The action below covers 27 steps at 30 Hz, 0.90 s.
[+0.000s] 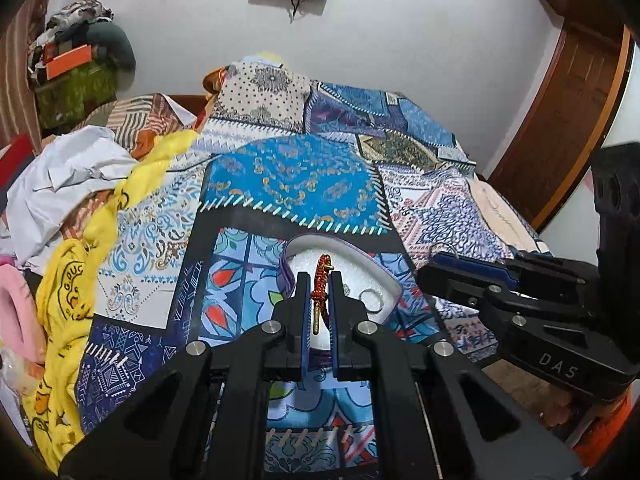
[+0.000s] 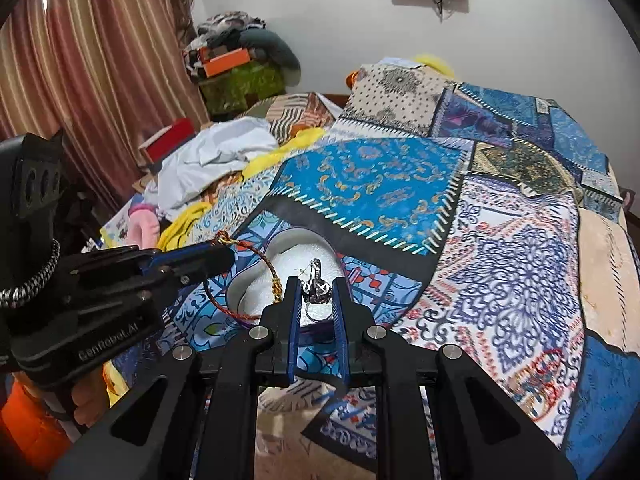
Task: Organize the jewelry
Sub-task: 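Lower the bracelet and earring into the heart tin and open both tools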
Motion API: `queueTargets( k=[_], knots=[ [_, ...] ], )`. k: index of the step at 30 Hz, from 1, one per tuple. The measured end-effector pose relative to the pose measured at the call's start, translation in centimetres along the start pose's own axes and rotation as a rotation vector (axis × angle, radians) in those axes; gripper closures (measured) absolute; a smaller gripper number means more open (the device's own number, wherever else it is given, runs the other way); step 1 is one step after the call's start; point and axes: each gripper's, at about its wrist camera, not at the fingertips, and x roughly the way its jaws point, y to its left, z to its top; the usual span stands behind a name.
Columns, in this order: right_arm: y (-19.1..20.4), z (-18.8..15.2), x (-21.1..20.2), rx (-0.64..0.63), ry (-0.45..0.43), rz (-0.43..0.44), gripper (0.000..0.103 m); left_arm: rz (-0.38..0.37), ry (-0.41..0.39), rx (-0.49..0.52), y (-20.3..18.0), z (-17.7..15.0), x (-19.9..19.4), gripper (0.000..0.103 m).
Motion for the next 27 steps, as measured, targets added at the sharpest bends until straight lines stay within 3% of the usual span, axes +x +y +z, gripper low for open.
queueTargets(
  k=[10,24,27],
  knots=[
    [0.9,-0.2,2.8,-0.027,0.079,0.031,0.089,0.002,0.025,0.0,0.8,-1.0,1.3,0.097],
    [2.2,-0.2,4.2,-0.067,0.124,0.047,0.089,0.034,0.028,0.036,0.9,-1.0,0.5,0.097],
    [2.2,-0.1,4.4,-0.072,0.135,0.044,0.089,0.049,0.029,0.047,0.6,-1.1,0.2,0.089]
  ],
)
